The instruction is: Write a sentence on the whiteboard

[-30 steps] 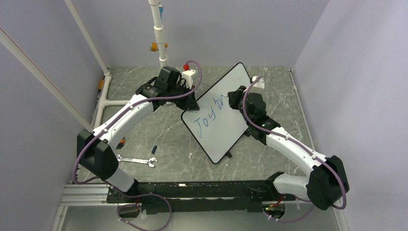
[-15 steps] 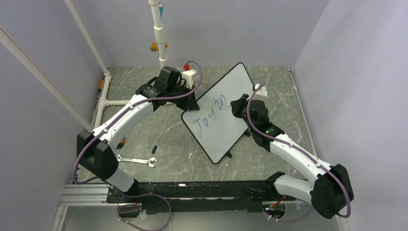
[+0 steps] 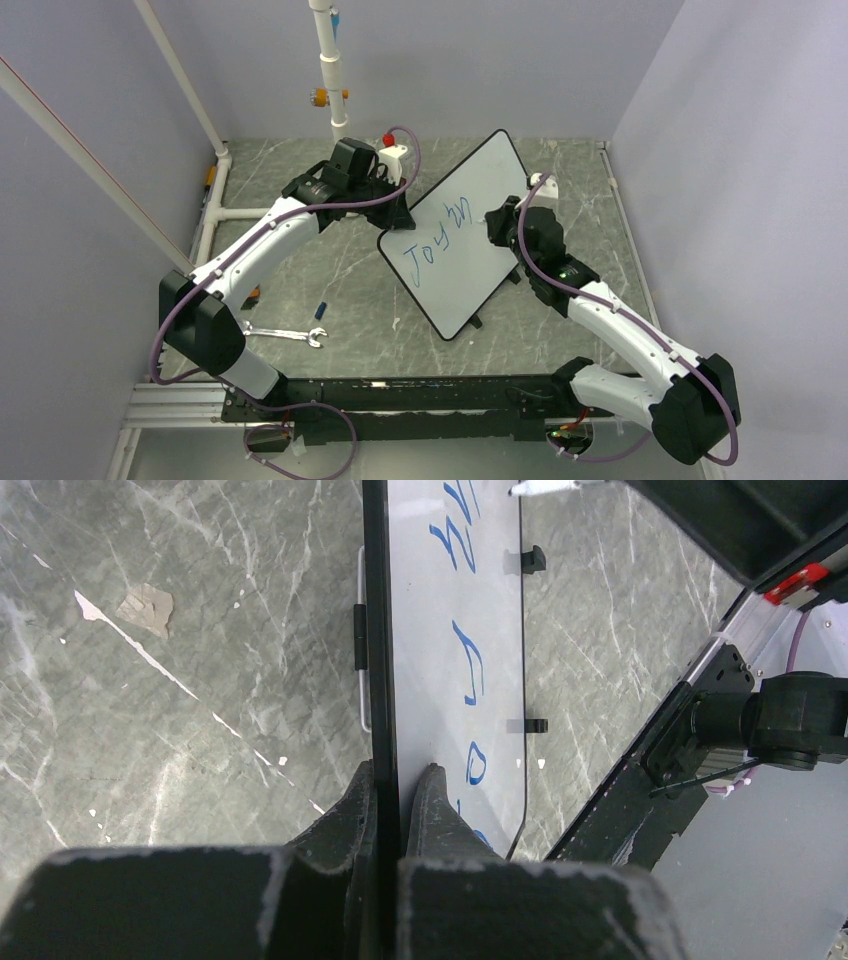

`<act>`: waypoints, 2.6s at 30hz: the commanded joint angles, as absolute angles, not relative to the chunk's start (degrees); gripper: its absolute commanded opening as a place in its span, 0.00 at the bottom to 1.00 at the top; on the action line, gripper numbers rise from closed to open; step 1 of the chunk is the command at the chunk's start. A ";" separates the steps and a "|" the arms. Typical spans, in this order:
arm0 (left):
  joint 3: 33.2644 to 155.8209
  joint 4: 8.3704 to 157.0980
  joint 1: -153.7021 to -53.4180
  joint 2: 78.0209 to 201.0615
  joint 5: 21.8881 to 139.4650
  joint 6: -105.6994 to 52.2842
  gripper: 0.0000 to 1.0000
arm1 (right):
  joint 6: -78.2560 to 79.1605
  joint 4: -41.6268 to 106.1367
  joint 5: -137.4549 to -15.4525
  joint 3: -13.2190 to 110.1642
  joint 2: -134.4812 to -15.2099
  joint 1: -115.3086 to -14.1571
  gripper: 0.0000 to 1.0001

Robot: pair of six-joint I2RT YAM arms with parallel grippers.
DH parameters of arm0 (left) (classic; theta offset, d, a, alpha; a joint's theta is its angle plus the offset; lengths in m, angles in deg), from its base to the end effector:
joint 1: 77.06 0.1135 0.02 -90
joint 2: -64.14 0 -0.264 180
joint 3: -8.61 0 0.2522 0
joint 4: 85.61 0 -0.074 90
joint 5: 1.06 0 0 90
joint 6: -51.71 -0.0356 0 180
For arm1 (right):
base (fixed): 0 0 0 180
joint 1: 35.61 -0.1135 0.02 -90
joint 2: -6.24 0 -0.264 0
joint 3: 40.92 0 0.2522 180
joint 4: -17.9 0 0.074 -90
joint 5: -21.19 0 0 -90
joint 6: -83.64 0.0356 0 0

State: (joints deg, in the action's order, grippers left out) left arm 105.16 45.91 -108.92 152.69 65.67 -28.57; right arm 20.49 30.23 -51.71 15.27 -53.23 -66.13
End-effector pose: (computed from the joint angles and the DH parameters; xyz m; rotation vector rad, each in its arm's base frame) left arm 0.2849 -0.1936 0.3432 0.6672 2.2532 -0.8333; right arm 0.2135 0.1137 0.2974 0.1509 1.8461 0.4276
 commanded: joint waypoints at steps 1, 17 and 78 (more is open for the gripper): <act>103.85 44.46 -108.57 152.99 82.24 -43.61 0.00 | 16.45 29.98 -51.46 19.78 -52.72 -63.44 0.00; 103.58 44.30 -109.11 153.07 83.21 -43.93 0.00 | 16.14 26.60 -64.41 24.00 -58.76 -54.62 0.00; 103.76 44.06 -110.68 154.18 82.75 -43.94 0.00 | 20.43 16.17 -76.48 23.06 -68.06 -51.90 0.00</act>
